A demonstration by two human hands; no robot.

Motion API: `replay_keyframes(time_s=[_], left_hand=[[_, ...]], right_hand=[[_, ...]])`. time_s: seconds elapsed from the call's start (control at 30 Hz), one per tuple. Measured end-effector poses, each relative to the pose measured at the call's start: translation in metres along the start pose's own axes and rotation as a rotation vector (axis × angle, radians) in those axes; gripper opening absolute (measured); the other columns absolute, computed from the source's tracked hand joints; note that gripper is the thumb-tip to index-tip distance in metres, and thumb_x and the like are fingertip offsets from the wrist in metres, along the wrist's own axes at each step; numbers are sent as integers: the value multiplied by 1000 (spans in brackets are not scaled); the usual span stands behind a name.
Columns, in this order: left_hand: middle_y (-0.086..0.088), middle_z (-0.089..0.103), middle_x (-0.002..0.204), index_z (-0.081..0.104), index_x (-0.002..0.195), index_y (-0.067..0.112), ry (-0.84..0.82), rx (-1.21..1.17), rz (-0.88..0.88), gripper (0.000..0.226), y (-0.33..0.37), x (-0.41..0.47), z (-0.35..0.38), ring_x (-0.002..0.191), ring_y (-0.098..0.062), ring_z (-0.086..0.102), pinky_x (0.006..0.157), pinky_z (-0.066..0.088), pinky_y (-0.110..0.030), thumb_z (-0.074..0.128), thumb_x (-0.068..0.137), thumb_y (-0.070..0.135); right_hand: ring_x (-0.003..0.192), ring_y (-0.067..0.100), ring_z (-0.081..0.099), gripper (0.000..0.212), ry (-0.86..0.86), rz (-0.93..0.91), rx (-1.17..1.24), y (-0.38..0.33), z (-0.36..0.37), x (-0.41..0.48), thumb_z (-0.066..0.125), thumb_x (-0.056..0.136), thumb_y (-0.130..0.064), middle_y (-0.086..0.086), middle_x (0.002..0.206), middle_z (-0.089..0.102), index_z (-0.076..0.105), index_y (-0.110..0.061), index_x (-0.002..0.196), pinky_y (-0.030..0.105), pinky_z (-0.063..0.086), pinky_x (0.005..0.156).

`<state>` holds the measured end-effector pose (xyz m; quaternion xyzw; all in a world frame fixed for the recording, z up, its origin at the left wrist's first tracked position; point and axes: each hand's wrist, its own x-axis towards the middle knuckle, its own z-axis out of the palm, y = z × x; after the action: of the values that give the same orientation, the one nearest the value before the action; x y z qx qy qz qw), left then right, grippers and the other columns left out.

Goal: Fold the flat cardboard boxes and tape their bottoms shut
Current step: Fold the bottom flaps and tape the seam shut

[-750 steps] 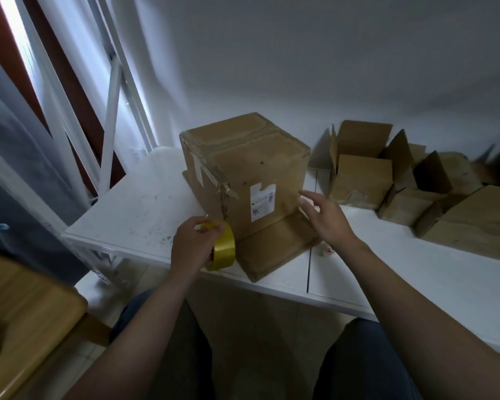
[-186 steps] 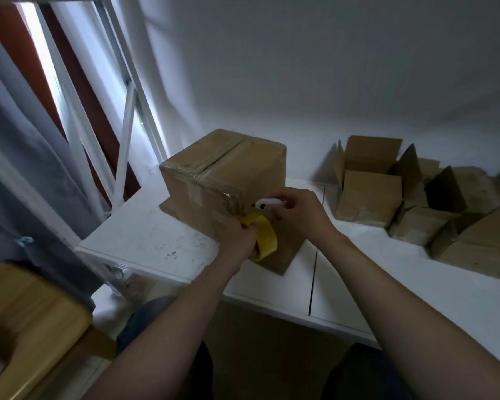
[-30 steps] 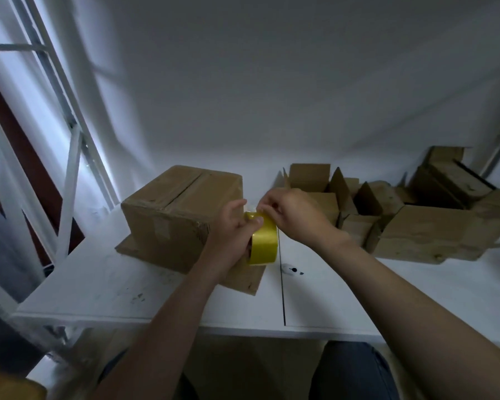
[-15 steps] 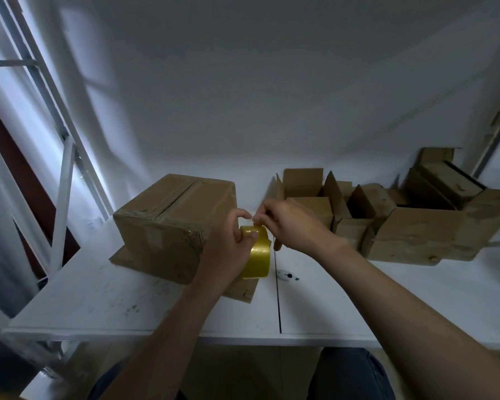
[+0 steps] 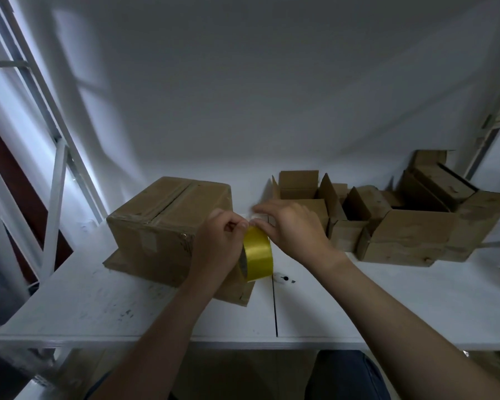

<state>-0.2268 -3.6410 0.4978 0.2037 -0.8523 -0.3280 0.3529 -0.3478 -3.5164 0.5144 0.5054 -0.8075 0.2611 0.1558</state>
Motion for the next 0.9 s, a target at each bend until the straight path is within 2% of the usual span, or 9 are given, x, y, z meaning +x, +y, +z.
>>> replay_keyframes(time_s=[0.07,0.1,0.17,0.27,0.47,0.63,0.73,0.83,0.9], left_hand=[[6,58,91,67,86,16,-5,-12,-14,13,1,-1,0,85,-6,55,68,39,-19,64,96,24],[6,59,91,66,86,17,-7,-20,-22,13,1,-2,0,85,-6,55,68,40,-19,64,96,24],[7,59,91,66,85,19,-12,-51,-48,13,-1,-5,1,86,-6,56,69,41,-20,63,96,24],[7,61,90,65,84,20,-38,-95,-75,13,-5,-6,0,86,-7,57,69,43,-23,63,96,23],[4,63,90,63,83,25,-65,-92,-48,14,-6,-7,0,86,-6,56,67,42,-24,60,97,24],[6,63,96,58,82,38,-88,-86,-3,19,-7,-9,-1,89,0,55,69,40,-19,60,98,27],[14,63,91,58,81,41,-49,-96,-21,20,-4,-10,-1,88,4,56,67,38,-15,62,97,29],[15,59,95,56,100,28,-35,-205,-173,11,1,-14,0,87,1,56,65,37,-17,65,95,29],[12,54,99,42,116,25,-110,-291,-318,35,3,-16,2,86,2,51,66,36,-22,68,94,31]], right_hand=[[106,12,63,69,44,100,82,0,1,-3,65,91,-53,-14,129,63,39,-29,149,41,57,81],[97,9,63,67,77,132,135,1,1,-5,70,88,-50,-17,126,62,42,-30,146,41,57,79],[75,4,60,37,139,113,186,1,3,-9,76,86,-44,-22,113,55,57,-35,116,37,57,70],[69,2,57,15,140,55,192,-1,6,-14,78,84,-41,-19,110,52,64,-38,85,28,53,63],[77,4,61,14,46,70,204,-1,5,-10,74,88,-41,-10,124,59,80,-35,99,37,57,71],[86,7,63,10,-62,9,328,3,1,-5,75,89,-33,-11,117,63,81,-33,97,36,56,75],[88,9,63,6,-22,2,389,3,3,-3,78,87,-26,-14,106,63,81,-28,91,36,56,73],[83,11,63,4,70,-35,332,2,12,-2,78,88,-26,-17,100,61,82,-25,87,41,56,67],[80,11,62,7,122,-54,302,2,17,-3,76,88,-26,-16,100,61,81,-23,85,44,55,64]])
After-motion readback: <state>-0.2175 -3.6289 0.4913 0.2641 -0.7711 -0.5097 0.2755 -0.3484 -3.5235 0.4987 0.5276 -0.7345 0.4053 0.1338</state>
